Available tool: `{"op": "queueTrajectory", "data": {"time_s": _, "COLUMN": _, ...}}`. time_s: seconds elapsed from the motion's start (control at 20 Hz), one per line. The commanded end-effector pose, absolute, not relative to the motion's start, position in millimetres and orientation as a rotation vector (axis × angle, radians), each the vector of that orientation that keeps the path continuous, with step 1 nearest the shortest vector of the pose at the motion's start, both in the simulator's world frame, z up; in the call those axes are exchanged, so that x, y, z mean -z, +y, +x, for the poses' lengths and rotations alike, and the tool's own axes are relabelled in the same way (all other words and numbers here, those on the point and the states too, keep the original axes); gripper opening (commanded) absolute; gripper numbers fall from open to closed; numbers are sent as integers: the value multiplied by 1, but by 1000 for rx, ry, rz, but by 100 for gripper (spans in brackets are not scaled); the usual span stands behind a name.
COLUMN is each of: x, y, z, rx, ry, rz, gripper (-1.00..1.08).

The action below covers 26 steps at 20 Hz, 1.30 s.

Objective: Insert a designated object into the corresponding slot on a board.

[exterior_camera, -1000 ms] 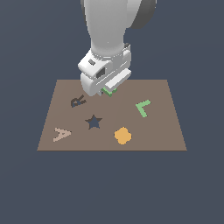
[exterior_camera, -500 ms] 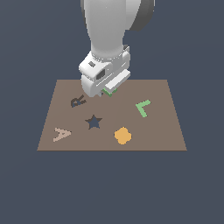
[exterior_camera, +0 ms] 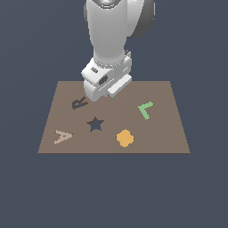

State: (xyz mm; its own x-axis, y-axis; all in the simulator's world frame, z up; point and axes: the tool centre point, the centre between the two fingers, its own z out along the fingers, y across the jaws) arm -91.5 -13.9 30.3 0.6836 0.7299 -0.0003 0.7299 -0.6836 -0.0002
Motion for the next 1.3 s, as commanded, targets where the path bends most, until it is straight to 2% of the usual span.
{"op": "queueTrajectory", "data": {"time_s": 0.0, "x": -30, "y": -14, "z": -91, "rx": 0, "ry": -1250, "rz": -2882, "gripper": -100}}
{"op": "queueTrajectory", "data": {"time_s": 1.25, "x": -34, "y": -24, "z": -93, "rx": 0, "ry": -1376, "rz": -2824, "gripper": -100}}
